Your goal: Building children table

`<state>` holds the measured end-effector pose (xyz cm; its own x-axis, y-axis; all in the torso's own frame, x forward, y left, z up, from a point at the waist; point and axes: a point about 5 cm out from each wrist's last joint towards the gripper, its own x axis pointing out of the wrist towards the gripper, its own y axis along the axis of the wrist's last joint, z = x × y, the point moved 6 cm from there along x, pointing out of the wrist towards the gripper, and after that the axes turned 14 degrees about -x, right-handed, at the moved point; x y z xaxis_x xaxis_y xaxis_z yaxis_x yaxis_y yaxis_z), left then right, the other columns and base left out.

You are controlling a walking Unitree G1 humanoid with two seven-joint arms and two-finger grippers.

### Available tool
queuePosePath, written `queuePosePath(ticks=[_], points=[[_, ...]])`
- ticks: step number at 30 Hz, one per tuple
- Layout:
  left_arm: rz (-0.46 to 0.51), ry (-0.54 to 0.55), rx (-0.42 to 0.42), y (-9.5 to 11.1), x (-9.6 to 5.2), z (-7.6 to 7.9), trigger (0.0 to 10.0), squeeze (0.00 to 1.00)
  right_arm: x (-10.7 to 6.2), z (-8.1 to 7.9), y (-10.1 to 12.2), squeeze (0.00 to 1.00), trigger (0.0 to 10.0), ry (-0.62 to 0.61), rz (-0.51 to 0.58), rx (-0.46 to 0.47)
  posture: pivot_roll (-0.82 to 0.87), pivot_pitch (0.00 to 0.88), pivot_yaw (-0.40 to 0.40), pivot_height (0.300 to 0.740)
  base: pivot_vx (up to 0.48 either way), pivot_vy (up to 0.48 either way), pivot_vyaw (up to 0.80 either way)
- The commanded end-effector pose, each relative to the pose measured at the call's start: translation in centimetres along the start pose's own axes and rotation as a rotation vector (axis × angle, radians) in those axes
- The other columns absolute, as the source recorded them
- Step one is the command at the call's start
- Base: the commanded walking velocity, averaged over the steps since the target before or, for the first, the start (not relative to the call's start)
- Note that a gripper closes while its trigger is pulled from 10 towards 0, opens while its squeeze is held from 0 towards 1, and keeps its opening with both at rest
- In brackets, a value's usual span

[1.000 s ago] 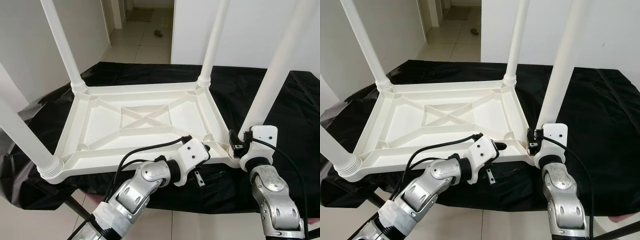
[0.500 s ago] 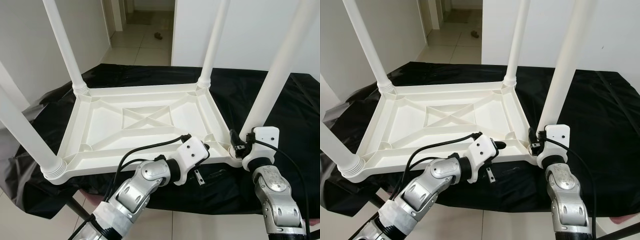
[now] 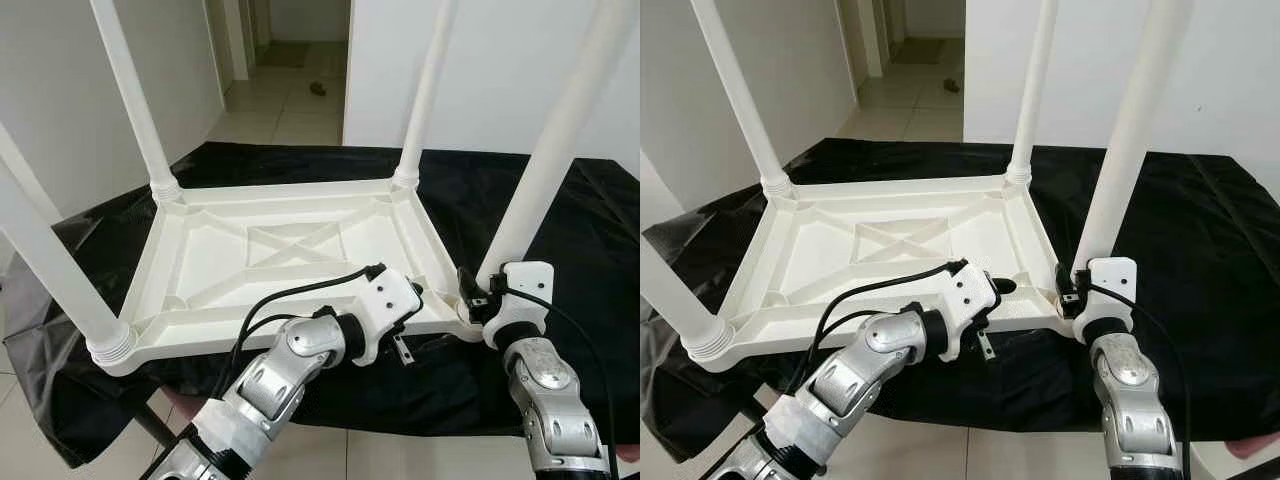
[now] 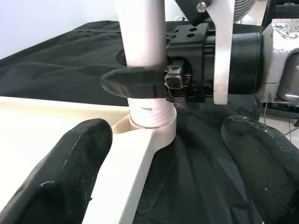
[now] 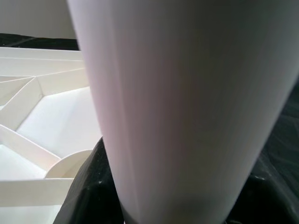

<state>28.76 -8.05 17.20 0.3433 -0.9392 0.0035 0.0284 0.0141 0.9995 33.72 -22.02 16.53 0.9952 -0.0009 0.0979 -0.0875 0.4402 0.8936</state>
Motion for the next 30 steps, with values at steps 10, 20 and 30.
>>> queuePosePath(ticks=[10,20,30], points=[[-0.006,-0.004,0.009,-0.2,0.0,0.0,10.0,0.0,-0.7,-1.0,-5.2,0.0,10.0,0.093,-0.209,0.068,-0.08,0.0,0.036,0.74,0.0,0.0,0.0],[0.005,0.012,0.006,0.1,-0.1,-0.2,10.0,0.0,-0.9,-0.9,-6.4,0.0,10.0,0.118,-0.248,0.106,-0.07,0.005,0.021,0.74,0.0,0.0,0.0],[0.009,0.019,-0.001,0.1,-0.2,-0.2,10.0,0.0,-0.6,-0.9,-7.6,0.0,10.0,0.16,-0.305,0.16,-0.07,0.016,0.015,0.74,0.0,0.0,0.0]])
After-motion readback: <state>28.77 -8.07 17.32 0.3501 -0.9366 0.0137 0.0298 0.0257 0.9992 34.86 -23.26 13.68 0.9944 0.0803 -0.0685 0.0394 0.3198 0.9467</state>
